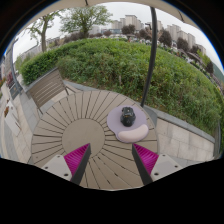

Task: Arrange mouse

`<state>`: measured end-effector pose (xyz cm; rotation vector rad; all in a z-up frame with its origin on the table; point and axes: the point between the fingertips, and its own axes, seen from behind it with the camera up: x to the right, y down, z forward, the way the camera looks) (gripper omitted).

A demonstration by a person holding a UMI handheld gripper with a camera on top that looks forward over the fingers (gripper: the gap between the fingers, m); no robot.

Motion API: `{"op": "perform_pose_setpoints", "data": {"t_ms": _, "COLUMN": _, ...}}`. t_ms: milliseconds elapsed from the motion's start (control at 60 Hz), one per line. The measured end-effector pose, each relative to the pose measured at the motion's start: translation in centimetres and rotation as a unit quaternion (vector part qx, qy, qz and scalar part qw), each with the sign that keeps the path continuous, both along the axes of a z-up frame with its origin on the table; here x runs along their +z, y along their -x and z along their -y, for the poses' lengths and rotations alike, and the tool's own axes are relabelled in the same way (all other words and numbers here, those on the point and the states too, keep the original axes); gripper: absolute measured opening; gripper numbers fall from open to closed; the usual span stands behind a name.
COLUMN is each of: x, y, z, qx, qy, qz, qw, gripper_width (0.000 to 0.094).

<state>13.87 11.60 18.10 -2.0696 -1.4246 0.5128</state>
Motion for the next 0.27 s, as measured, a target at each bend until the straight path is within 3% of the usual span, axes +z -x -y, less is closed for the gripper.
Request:
{"op": "perform_pose_setpoints", "data": {"t_ms": 133, "x": 0.8, "y": -1.4, "z": 2.7, "qx": 0.013, "qy": 0.012, "qz": -0.003, "qw": 1.000, "gripper_width": 0.0854}}
{"op": "perform_pose_setpoints", "data": {"t_ms": 267, "x": 1.1, "y": -1.1, "z": 2.3, "qx": 0.014, "qy": -0.018, "qz": -0.007, "qw": 1.000, "gripper_width": 0.0859}}
